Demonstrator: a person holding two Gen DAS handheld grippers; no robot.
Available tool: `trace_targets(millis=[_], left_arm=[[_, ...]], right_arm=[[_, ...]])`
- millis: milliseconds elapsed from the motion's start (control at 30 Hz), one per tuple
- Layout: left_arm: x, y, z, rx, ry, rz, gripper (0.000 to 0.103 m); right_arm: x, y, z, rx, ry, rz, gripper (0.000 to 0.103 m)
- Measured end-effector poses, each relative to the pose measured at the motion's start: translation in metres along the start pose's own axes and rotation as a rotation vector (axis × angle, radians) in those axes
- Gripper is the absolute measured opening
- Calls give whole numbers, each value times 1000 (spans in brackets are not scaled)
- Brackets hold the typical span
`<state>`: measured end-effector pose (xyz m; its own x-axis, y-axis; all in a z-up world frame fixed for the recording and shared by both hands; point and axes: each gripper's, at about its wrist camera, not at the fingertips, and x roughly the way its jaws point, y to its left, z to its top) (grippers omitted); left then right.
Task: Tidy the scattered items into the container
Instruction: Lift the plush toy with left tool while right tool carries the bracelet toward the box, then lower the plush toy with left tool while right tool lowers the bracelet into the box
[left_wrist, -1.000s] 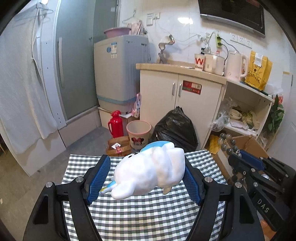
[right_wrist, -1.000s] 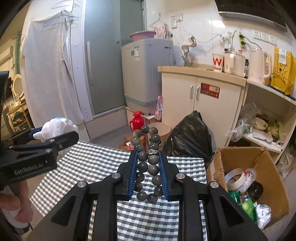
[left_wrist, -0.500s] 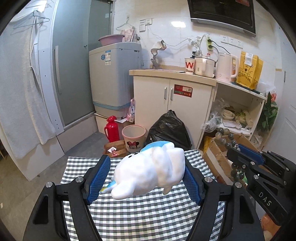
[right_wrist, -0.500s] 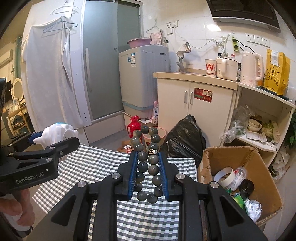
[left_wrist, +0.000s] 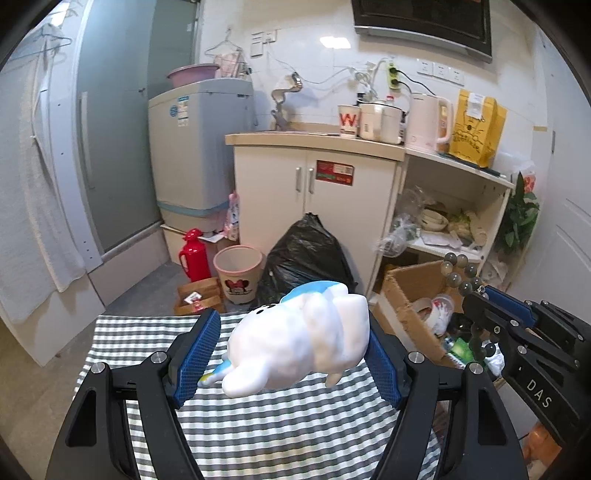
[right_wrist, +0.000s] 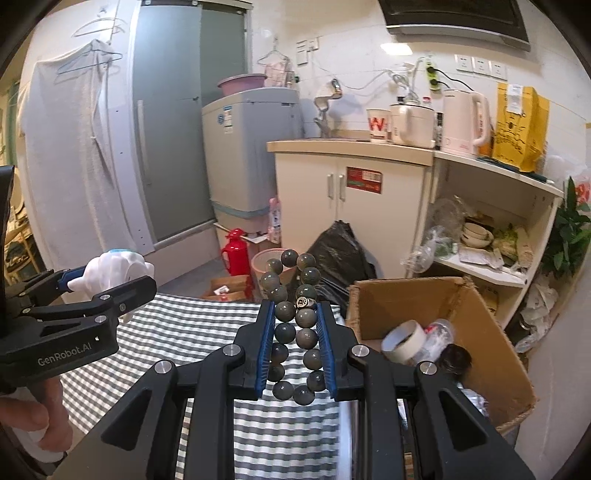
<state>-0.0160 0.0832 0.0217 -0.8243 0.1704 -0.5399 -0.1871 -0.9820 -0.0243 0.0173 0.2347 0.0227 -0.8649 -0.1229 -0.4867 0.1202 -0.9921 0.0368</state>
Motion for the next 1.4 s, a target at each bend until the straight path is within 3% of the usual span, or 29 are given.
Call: trace_targets(millis=[733,1400], left_arm=[[51,-119,17,108,46,-204,77],[112,-191,12,184,134,-300,77]], right_arm=[[-13,-117,-11,101,52,-210,23],[24,-179,-33,150,166,-247,23]])
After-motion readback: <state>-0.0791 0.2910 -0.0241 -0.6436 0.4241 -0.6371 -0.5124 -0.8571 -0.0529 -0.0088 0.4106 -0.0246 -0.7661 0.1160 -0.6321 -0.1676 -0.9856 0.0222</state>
